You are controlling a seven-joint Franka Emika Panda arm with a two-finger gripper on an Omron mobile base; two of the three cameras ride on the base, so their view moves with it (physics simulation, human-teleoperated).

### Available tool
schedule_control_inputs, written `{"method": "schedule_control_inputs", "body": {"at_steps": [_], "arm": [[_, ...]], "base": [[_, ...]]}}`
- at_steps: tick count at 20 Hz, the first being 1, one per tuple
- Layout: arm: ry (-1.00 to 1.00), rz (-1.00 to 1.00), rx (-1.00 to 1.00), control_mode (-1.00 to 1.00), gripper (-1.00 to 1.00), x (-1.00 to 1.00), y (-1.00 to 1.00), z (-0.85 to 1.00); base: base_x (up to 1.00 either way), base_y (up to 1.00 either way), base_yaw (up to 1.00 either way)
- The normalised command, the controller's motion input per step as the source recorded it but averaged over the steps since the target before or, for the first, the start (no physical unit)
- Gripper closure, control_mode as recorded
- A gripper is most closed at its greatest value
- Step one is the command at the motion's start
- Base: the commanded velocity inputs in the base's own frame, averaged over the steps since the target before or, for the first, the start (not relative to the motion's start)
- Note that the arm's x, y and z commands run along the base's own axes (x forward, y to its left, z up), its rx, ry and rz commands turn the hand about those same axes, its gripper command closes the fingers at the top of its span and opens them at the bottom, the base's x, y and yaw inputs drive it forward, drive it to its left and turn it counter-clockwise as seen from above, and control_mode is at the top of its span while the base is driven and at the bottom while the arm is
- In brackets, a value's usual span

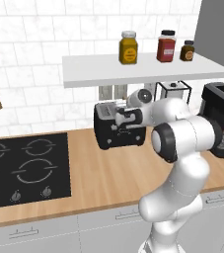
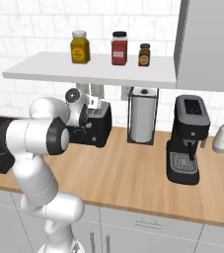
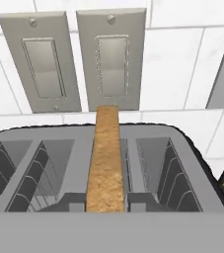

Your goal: Start the toaster. Once the lever pops up, take the bread to the plate on the dining counter.

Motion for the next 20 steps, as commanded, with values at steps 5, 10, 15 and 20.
{"method": "schedule_control_inputs", "body": {"at_steps": [5,10,15,20], "arm": [[-0.11,0.00,0.00,-1.00,1.00,-0.20,0.00,0.12],[-0.07,0.00,0.00,-1.00,1.00,-0.20,0.00,0.42],[-0.08,0.00,0.00,-1.00,1.00,-0.23,0.00,0.53],[-0.01,0.00,0.00,-1.00,1.00,-0.12,0.00,0.41]], "base": [[0.00,0.00,0.00],[0.00,0.00,0.00],[0.00,0.00,0.00],[0.00,0.00,0.00]]}}
